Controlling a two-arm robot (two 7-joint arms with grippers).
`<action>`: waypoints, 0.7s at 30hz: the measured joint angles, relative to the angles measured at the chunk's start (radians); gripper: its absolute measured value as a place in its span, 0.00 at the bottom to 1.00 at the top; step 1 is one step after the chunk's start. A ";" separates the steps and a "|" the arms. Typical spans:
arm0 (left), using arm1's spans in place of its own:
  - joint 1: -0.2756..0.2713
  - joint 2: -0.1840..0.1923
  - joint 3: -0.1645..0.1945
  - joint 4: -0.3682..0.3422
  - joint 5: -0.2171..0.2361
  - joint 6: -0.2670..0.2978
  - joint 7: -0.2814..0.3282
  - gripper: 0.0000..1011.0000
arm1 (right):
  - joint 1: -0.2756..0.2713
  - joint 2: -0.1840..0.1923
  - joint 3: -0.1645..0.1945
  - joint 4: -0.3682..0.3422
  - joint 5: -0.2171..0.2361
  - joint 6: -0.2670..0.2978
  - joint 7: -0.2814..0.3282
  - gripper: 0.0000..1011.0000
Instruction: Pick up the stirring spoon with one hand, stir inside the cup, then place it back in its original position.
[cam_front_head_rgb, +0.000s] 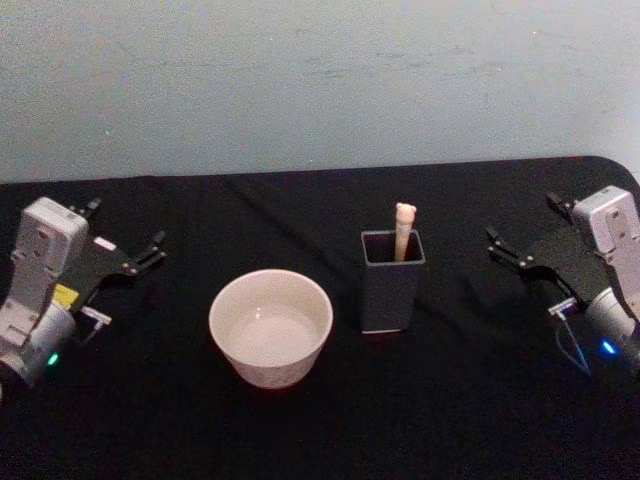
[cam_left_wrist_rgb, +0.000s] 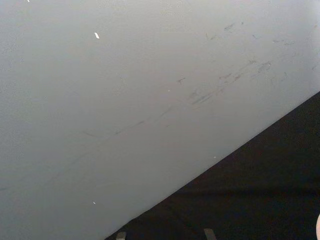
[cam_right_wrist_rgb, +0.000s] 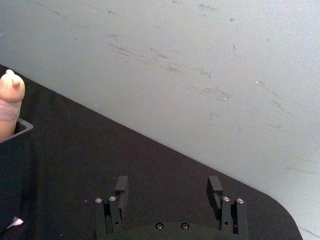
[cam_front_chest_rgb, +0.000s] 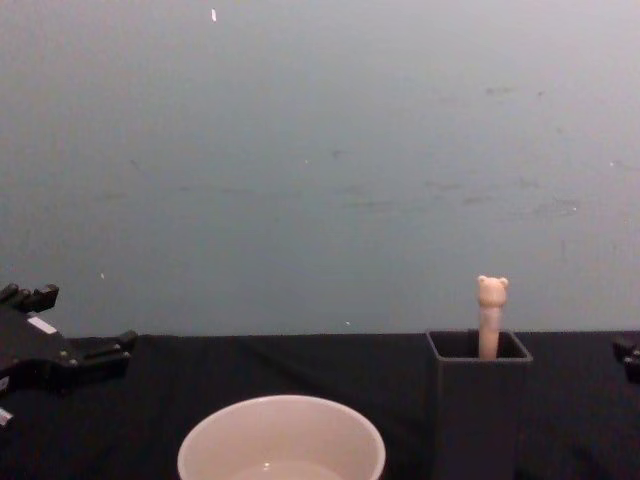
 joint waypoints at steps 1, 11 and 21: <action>0.000 0.000 0.000 0.000 0.000 0.000 0.000 0.99 | 0.000 0.000 0.000 0.000 0.000 0.000 0.000 0.99; 0.000 0.000 0.000 0.000 0.000 0.000 0.000 0.99 | 0.000 0.000 0.000 0.000 0.000 0.000 0.000 0.99; 0.000 0.000 0.000 0.000 0.000 0.000 0.000 0.99 | 0.000 0.000 0.000 0.000 0.000 0.000 0.000 0.99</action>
